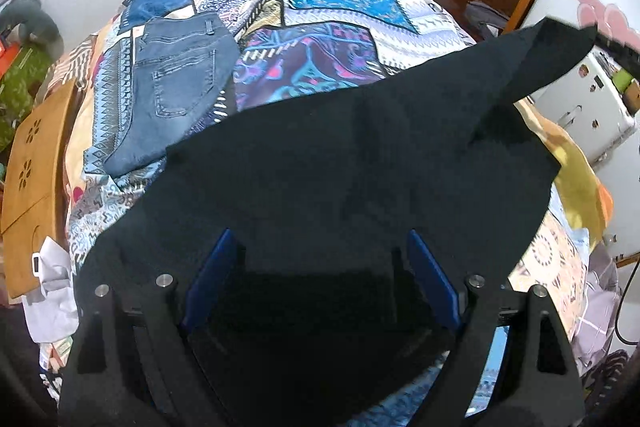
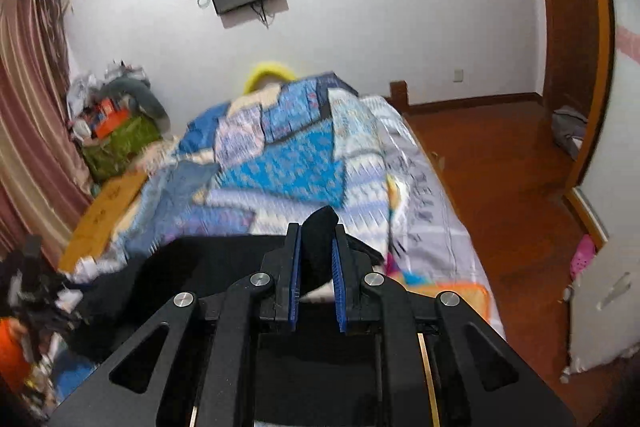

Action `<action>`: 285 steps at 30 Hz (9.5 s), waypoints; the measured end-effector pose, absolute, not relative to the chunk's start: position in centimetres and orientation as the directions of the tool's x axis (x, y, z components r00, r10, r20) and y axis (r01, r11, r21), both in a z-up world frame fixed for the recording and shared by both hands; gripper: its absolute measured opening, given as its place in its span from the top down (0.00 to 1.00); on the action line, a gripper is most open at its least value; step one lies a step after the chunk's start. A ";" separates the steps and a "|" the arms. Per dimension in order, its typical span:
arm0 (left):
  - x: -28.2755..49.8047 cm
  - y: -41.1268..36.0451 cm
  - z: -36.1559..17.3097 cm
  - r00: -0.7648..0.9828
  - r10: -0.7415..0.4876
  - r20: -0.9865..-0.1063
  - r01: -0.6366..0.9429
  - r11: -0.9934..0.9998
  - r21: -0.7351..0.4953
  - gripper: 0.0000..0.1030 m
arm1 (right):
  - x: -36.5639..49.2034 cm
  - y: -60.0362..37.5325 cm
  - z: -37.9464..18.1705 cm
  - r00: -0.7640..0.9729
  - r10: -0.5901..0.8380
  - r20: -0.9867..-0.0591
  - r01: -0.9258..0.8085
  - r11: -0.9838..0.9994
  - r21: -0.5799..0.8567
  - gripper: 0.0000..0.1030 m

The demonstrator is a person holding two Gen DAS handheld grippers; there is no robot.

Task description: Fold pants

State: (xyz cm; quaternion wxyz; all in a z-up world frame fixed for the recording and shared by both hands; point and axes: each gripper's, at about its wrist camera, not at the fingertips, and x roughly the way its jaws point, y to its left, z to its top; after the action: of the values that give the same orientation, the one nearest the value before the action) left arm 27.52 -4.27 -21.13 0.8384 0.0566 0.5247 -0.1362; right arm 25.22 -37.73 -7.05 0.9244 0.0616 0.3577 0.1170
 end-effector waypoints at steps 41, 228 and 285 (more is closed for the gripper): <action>21.7 20.6 -18.7 0.577 0.063 -0.814 -0.199 0.978 -0.066 0.11 | 25.9 -18.6 -6.5 0.623 0.366 -0.692 -0.431 0.898 0.086 0.34; 29.5 7.5 -26.2 0.453 0.005 -0.892 -0.089 0.995 -0.040 0.08 | 33.5 -35.6 -20.2 0.584 0.078 -0.808 -0.095 0.995 0.027 0.97; 20.9 3.9 -22.3 0.580 0.044 -0.814 0.022 0.997 0.070 0.04 | 22.2 -36.6 -14.0 0.703 0.328 -0.631 0.050 0.862 0.504 0.92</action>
State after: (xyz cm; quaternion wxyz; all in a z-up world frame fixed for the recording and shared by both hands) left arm 20.91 3.86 -22.29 0.8880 0.0362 0.4584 0.0063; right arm 22.16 -36.56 -13.98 0.8881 0.2503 0.3775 0.0782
